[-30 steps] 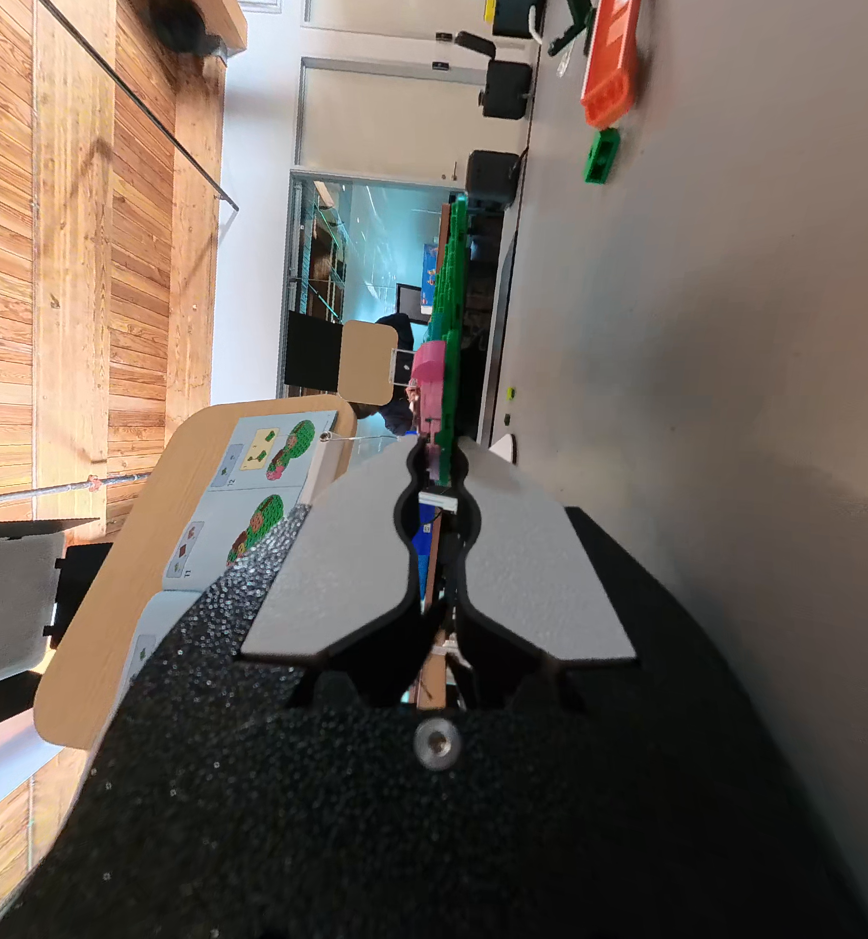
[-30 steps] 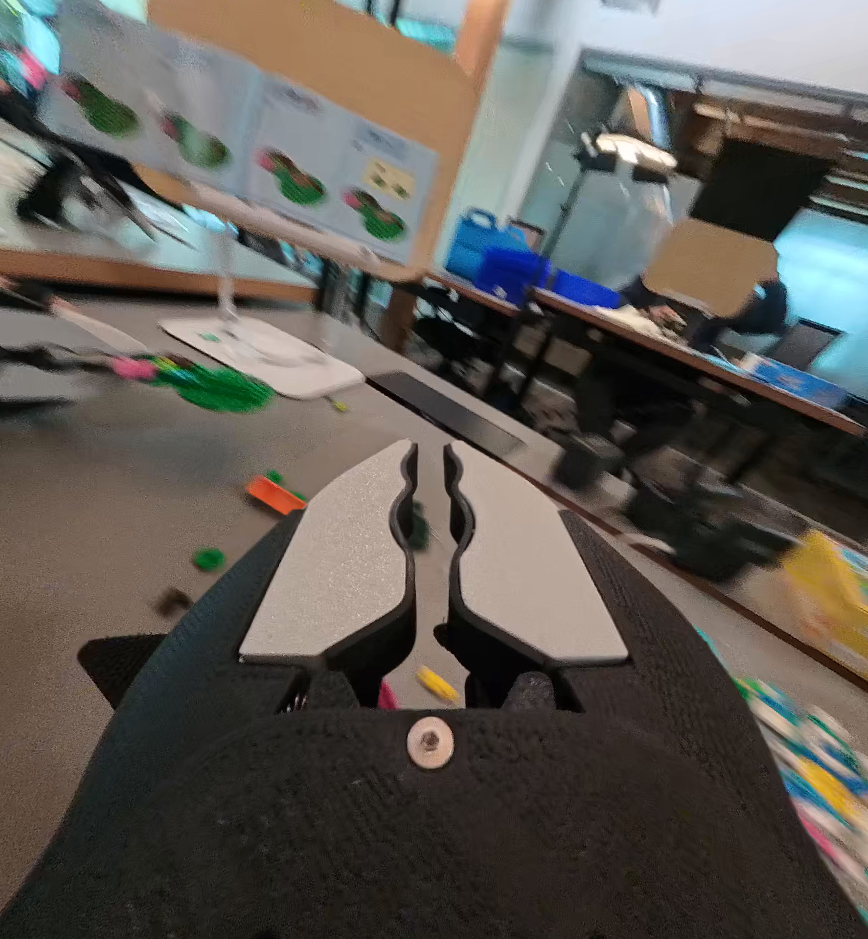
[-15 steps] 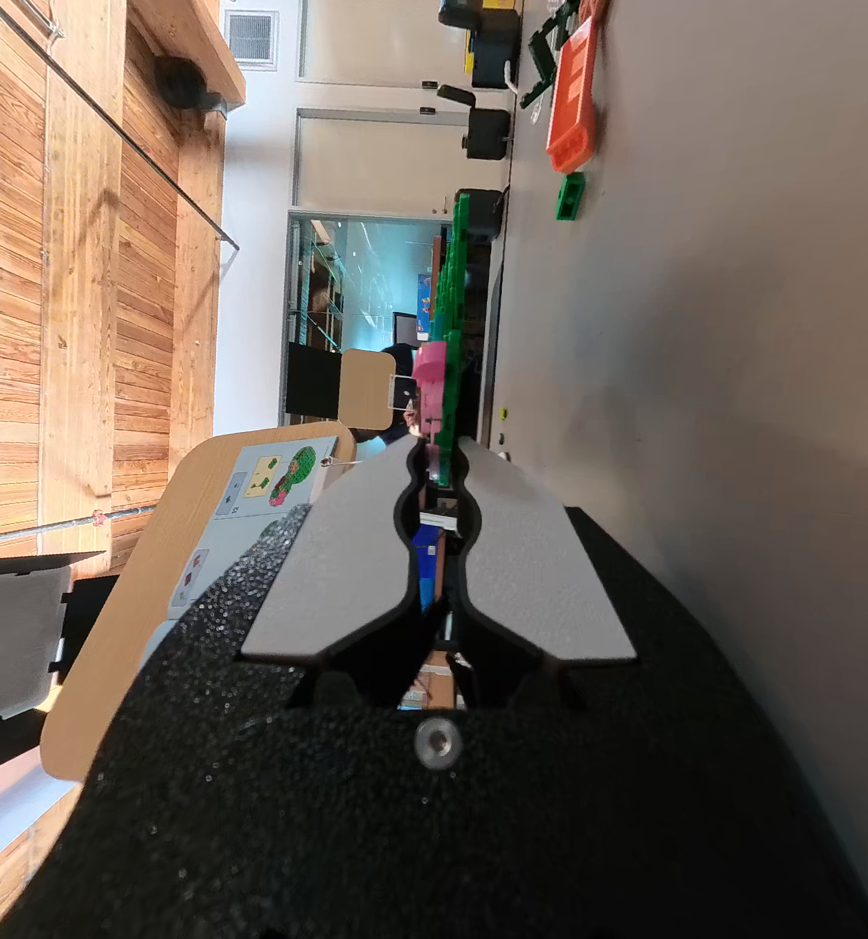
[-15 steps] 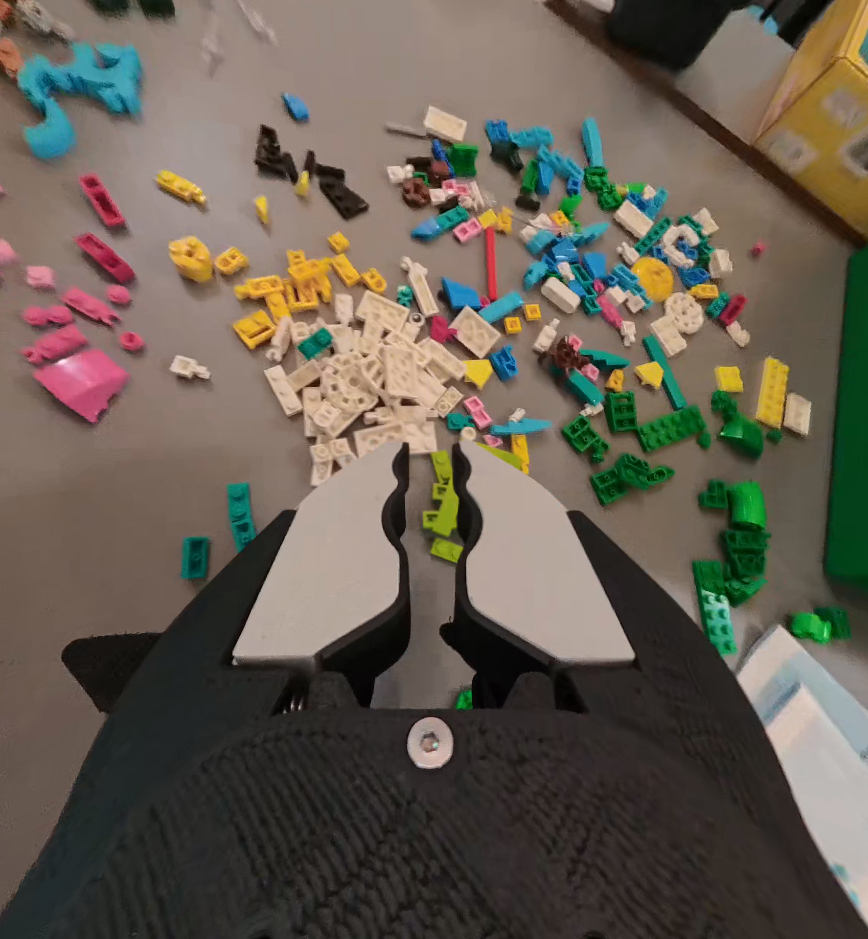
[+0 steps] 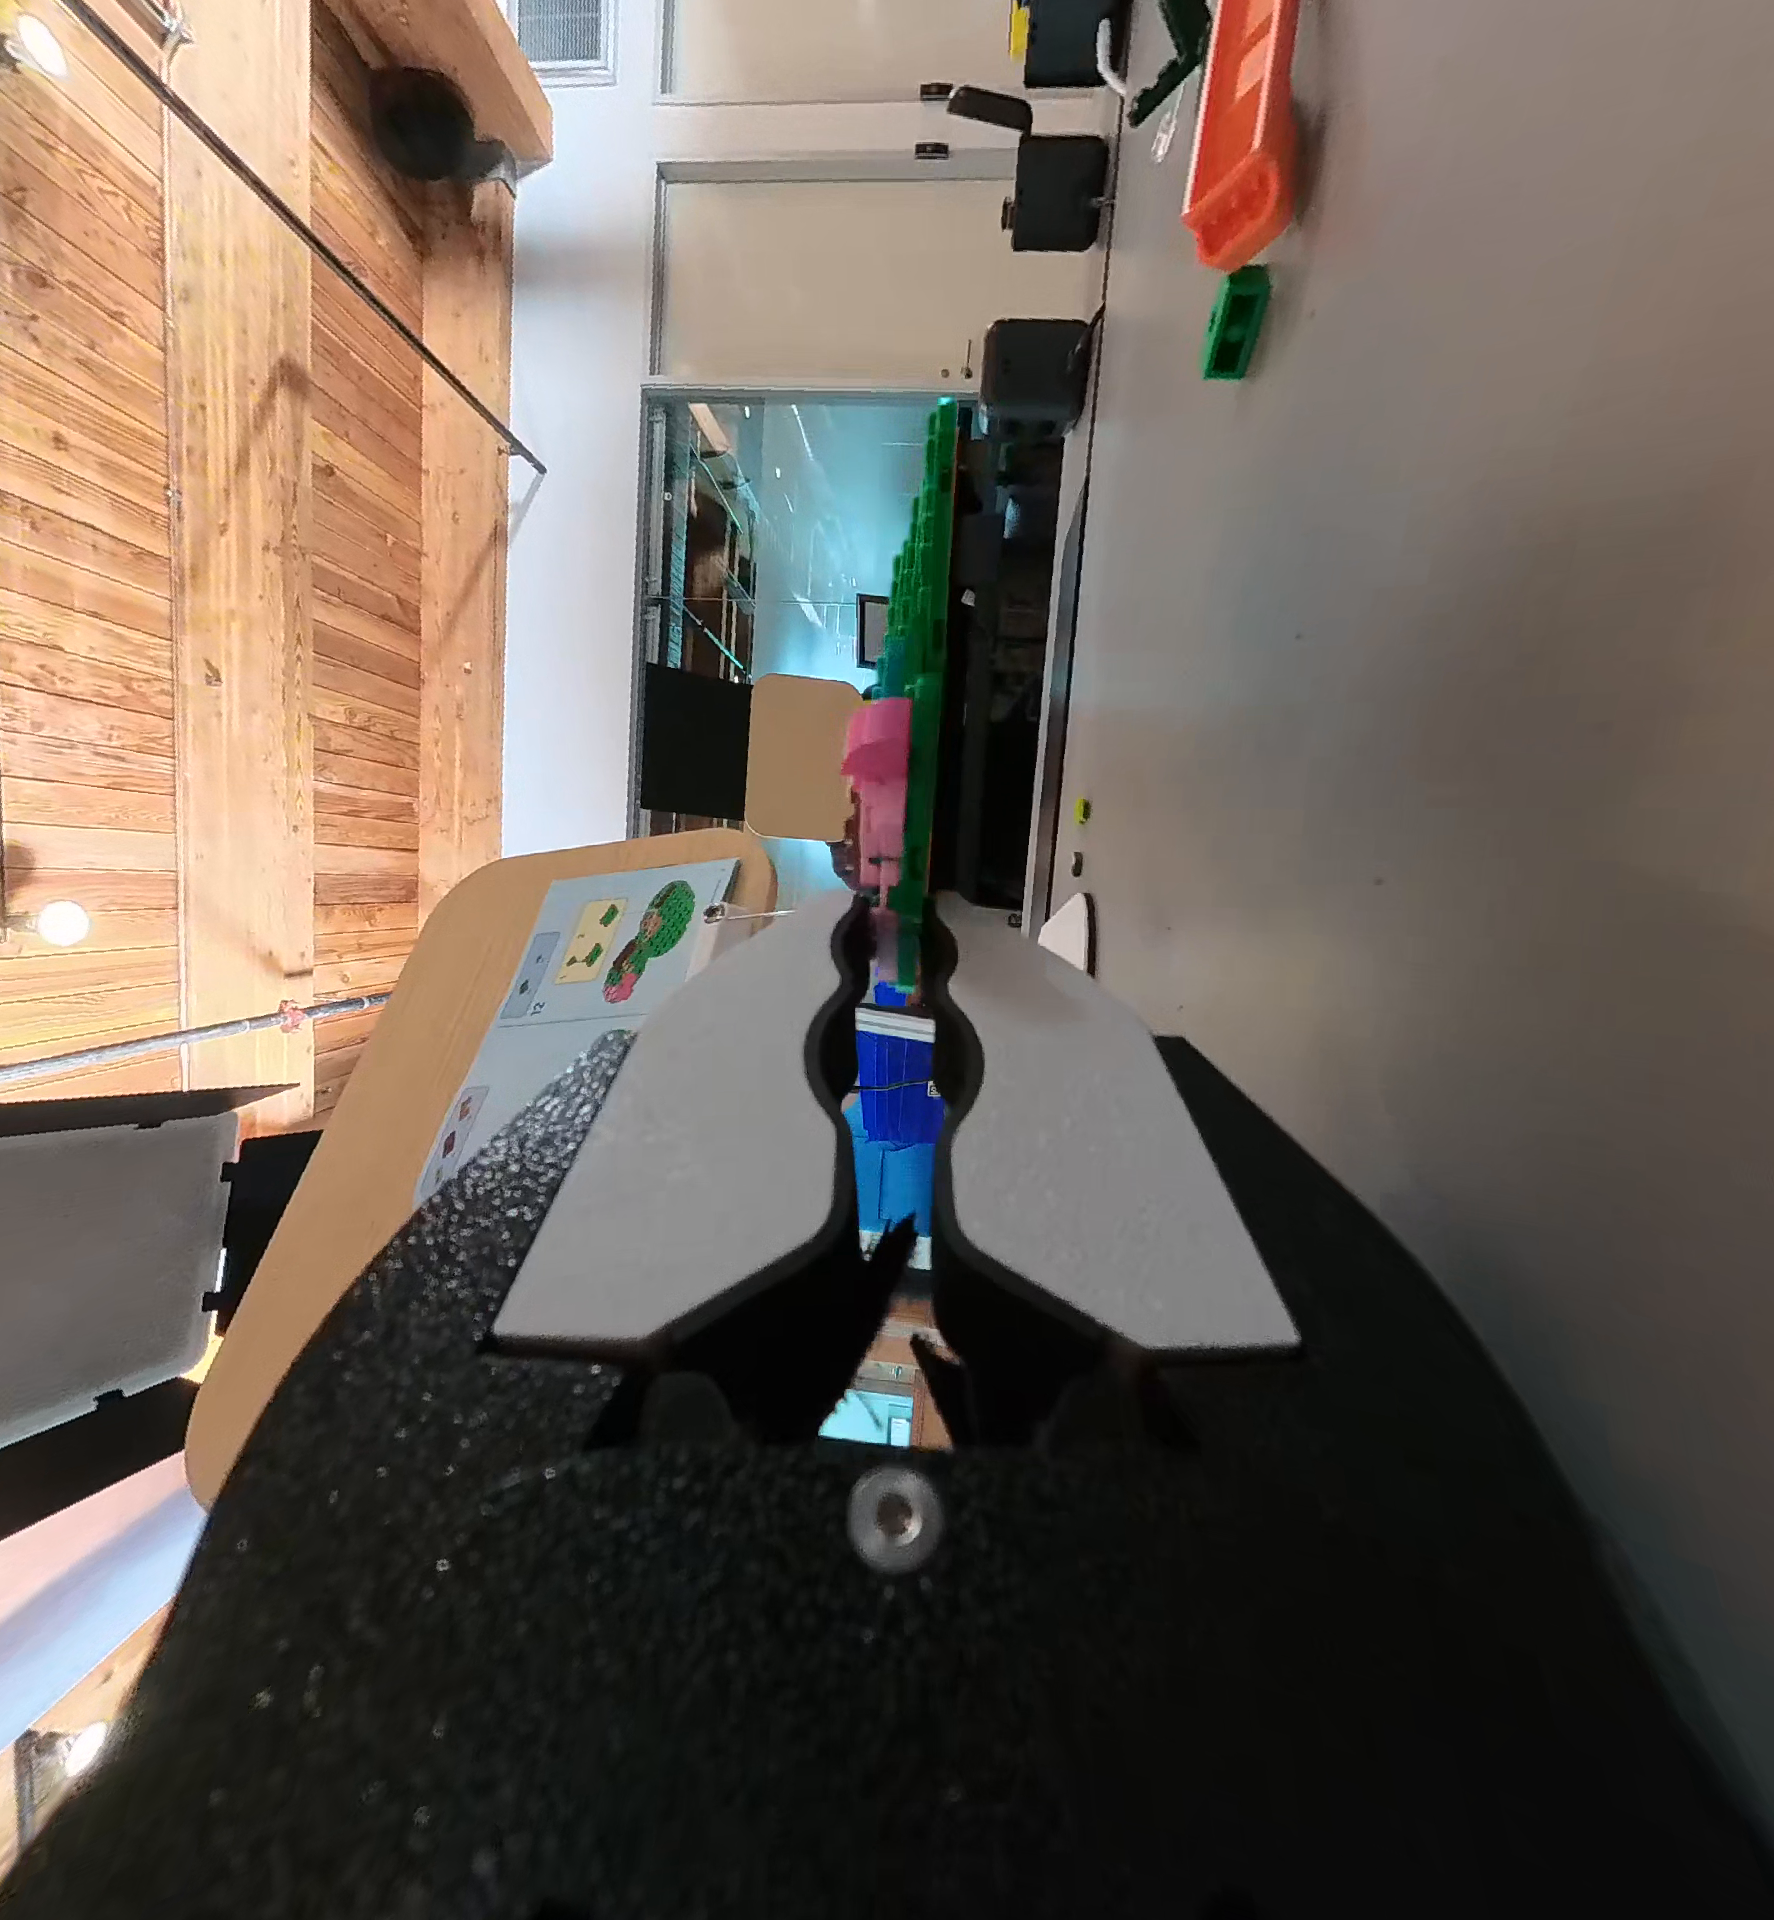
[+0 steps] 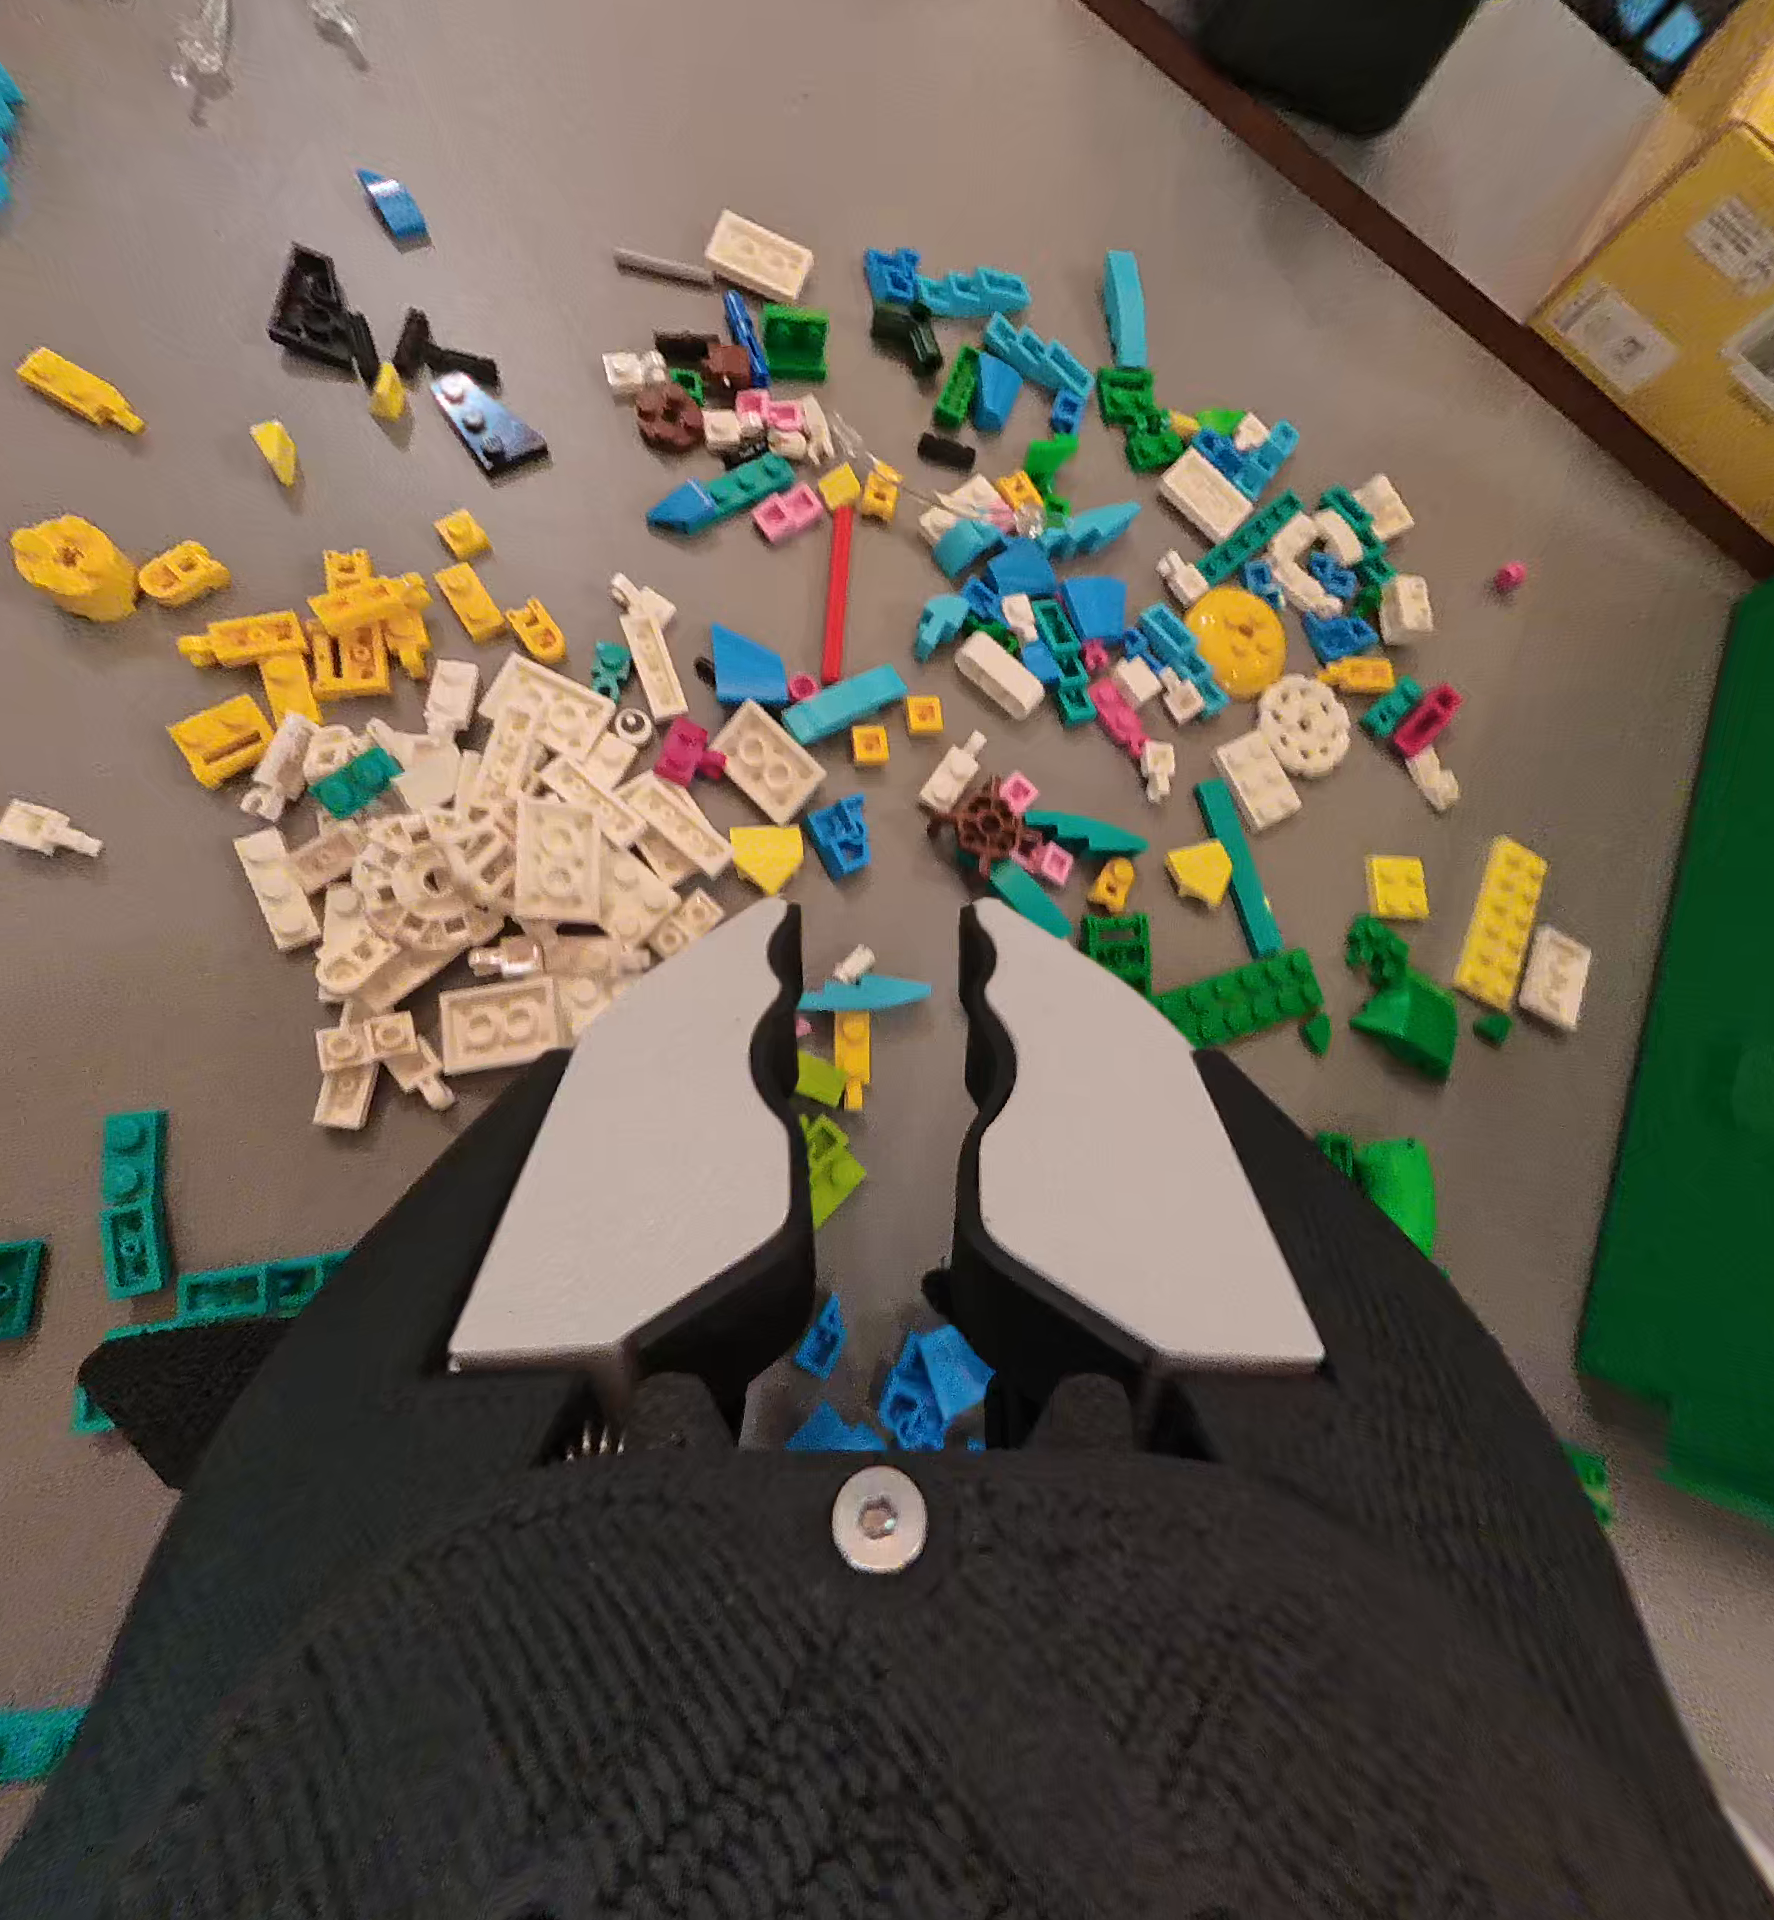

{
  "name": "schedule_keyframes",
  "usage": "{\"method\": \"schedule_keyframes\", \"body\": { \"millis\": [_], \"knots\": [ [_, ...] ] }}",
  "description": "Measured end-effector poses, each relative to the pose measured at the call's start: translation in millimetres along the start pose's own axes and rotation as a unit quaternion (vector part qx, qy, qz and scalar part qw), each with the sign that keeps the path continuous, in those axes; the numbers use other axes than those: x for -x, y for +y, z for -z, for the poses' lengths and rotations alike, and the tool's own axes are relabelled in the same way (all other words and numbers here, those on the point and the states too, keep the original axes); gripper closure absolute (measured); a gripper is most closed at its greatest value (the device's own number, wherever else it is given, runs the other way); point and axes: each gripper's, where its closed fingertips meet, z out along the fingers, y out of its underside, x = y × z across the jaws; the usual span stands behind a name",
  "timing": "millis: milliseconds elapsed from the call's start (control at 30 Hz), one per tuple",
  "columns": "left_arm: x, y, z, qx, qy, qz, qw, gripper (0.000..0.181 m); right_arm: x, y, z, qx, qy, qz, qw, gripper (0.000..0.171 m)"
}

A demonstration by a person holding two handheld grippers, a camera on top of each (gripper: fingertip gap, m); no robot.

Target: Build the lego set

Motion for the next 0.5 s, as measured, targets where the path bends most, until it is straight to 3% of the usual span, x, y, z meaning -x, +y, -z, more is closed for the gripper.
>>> {"method": "schedule_keyframes", "body": {
  "millis": [200,500],
  "knots": [
    [-3,1,-1,0.002,0.007,-0.001,1.000,0.173,4,-23,-18,-0.009,-0.010,0.036,0.999,0.144],
    [-2,4,-2,0.008,0.004,0.002,1.000,0.173,38,-53,-16,-0.050,-0.057,0.049,0.996,0.146]
  ]
}}
